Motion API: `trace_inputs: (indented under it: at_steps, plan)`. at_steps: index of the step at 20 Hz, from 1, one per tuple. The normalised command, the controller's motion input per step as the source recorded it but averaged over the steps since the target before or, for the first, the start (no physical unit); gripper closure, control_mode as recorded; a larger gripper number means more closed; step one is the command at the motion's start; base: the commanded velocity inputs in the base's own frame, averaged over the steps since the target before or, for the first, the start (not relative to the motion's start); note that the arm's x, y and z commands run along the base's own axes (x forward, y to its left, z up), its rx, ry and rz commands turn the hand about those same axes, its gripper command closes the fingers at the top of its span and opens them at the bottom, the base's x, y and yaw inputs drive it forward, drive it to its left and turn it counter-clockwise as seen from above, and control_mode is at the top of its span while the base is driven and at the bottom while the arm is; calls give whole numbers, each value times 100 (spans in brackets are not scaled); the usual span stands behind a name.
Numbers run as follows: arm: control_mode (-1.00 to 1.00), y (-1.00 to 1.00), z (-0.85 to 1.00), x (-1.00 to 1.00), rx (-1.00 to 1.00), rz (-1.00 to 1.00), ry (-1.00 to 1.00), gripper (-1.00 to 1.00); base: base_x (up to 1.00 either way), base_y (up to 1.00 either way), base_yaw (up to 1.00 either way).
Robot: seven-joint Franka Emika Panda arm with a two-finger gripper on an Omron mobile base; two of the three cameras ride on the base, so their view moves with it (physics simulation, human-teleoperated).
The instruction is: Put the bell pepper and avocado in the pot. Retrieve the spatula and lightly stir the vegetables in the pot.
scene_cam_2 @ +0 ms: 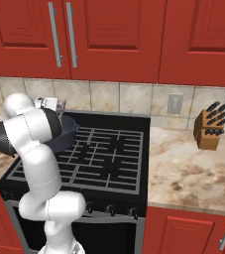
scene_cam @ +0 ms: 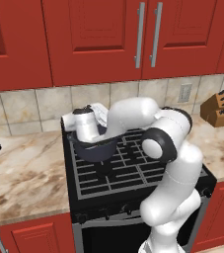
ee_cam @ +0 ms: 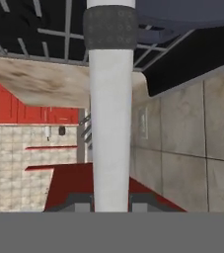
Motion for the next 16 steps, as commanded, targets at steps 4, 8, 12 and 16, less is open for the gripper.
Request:
trace_inputs:
  at_steps: [4, 8, 12, 16]
  plan:
    - [-100, 0, -6, 19, 0, 0, 5, 100, 0, 0, 0]
    - [-100, 0, -20, 33, -1, 0, 0, 100, 0, 0, 0]
    - [-100, 0, -20, 31, 0, 0, -2, 100, 0, 0, 0]
    - [-100, 1, -37, 30, 0, 0, -11, 100, 0, 0, 0]
